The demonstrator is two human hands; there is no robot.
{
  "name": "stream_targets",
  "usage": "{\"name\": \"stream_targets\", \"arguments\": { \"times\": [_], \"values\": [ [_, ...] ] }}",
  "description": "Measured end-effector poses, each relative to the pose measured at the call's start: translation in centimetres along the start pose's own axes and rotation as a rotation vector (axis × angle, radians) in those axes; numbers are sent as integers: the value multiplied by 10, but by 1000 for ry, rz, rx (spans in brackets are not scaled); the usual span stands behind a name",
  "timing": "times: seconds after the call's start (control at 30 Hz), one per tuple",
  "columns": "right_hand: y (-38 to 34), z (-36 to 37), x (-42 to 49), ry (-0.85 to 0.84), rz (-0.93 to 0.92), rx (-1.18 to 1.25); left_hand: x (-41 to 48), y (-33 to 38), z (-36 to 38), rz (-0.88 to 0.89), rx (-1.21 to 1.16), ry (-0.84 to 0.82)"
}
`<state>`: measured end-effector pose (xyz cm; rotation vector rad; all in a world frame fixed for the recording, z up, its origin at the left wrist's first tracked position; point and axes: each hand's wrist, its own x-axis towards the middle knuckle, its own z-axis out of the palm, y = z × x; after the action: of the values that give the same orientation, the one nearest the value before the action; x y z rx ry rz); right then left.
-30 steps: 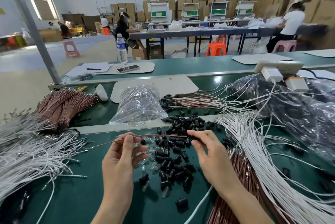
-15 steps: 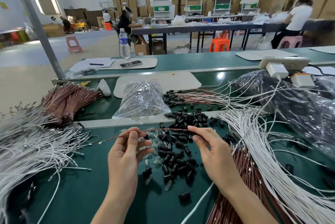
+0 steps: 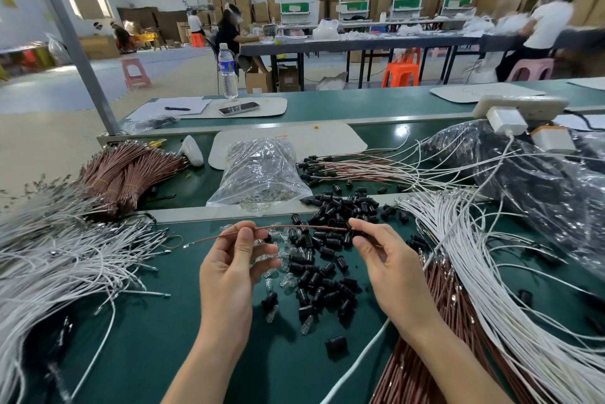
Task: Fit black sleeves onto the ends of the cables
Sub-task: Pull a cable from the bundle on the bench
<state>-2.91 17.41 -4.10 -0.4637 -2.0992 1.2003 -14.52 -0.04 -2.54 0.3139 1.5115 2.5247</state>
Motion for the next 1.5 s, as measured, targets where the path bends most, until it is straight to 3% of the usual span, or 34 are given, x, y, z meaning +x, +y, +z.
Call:
{"name": "stream_targets", "arguments": {
  "times": [1.0,1.5],
  "values": [
    [-4,0,-4,-4,-19,36,-3,-3,1,-12,123,-80],
    [-9,-6,4,3,120,329,-2,-3,0,-16,145,-67]
  ]
}}
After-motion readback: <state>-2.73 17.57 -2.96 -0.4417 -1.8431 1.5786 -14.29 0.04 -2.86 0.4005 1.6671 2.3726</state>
